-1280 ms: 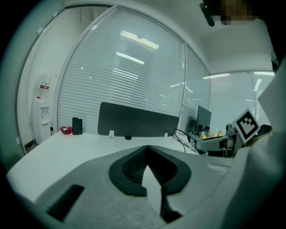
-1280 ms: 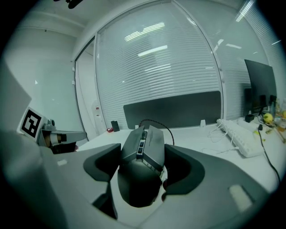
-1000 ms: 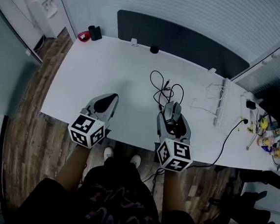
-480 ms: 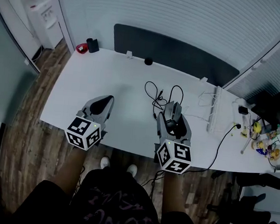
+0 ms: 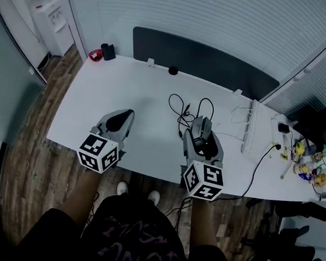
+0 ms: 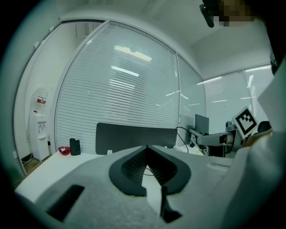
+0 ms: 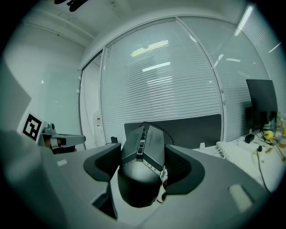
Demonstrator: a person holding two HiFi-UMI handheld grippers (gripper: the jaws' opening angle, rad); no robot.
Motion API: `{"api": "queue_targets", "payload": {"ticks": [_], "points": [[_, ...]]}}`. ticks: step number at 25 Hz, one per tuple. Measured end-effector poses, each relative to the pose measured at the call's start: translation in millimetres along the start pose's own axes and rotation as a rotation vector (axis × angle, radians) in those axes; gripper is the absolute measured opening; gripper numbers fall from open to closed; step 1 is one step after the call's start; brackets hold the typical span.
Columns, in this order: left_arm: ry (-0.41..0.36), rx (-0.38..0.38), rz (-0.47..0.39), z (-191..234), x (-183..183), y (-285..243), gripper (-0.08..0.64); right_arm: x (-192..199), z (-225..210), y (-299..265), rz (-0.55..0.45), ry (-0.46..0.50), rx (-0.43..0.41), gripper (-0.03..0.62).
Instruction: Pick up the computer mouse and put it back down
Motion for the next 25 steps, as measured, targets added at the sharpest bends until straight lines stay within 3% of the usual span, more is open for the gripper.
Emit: {"api": "queue_targets", "payload": {"ticks": [25], "points": [[0.028, 0.012, 0.163, 9.0, 68.3, -19.2, -0.002, 85.8, -6.0, -20.9, 0.193, -0.104, -0.004, 0.313]]}}
Point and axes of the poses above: the fingertips, and each gripper's own axes: y backward along the fingers, z to its left, x out of its underside, the point moved 1 cm from there along y, backward along the fingers, and after that the axes turned 15 degrees about -x, right-handed, at the moved point
